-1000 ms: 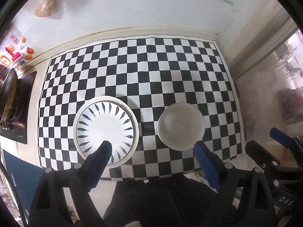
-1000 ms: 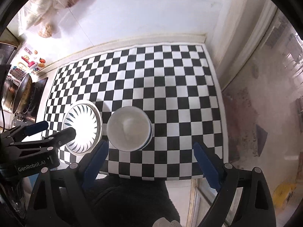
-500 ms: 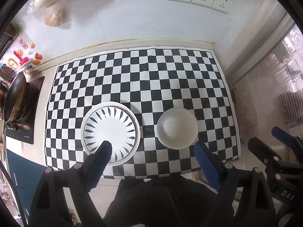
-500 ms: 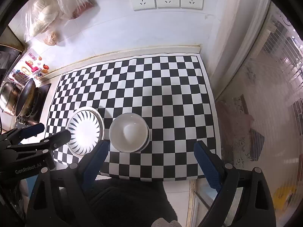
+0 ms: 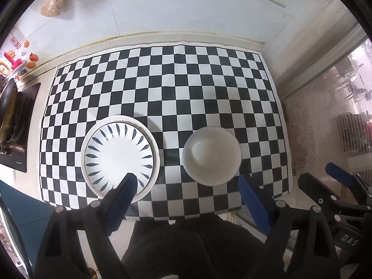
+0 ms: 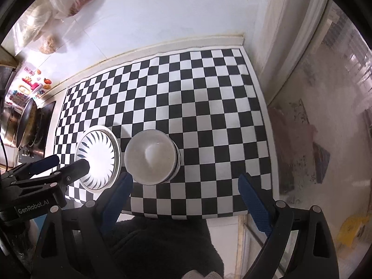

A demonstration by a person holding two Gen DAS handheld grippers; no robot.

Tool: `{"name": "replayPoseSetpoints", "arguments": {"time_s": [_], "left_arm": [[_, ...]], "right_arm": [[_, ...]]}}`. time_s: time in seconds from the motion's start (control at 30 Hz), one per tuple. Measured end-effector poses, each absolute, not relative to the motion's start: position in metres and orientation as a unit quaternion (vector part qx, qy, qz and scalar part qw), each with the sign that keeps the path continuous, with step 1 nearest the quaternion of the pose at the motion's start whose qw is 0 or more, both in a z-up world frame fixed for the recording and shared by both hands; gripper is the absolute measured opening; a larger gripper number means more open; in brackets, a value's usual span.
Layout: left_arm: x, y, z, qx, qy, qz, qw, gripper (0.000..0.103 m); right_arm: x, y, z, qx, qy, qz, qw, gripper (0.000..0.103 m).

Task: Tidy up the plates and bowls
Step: 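Grasp the rim of the bowl stack with both grippers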

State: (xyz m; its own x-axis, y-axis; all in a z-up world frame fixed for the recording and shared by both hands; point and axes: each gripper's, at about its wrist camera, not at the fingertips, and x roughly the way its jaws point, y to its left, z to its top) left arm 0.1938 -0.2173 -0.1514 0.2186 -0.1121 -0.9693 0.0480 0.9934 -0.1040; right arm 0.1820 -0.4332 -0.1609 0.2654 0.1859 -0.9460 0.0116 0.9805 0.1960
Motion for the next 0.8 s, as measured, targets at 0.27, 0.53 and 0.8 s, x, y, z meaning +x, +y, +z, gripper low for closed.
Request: {"name": "replayPoseSetpoints", "arguments": {"time_s": [0.27, 0.53, 0.8], "left_arm": [[0.242, -0.206, -0.222, -0.045, 0.674, -0.056, 0.735, 0.087], [0.28, -0.207, -0.291, -0.098, 0.726, -0.115, 0.671, 0.081], [0.296, -0.225, -0.323, -0.089, 0.747, -0.124, 0.647, 0.075]], "right_arm": [[0.217, -0.444, -0.264, 0.174, 0.663, 0.104, 0.72, 0.094], [0.234, -0.437, -0.344, 0.24, 0.694, 0.125, 0.667, 0.094], [0.252, -0.429, -0.382, 0.252, 0.709, 0.127, 0.646, 0.094]]}}
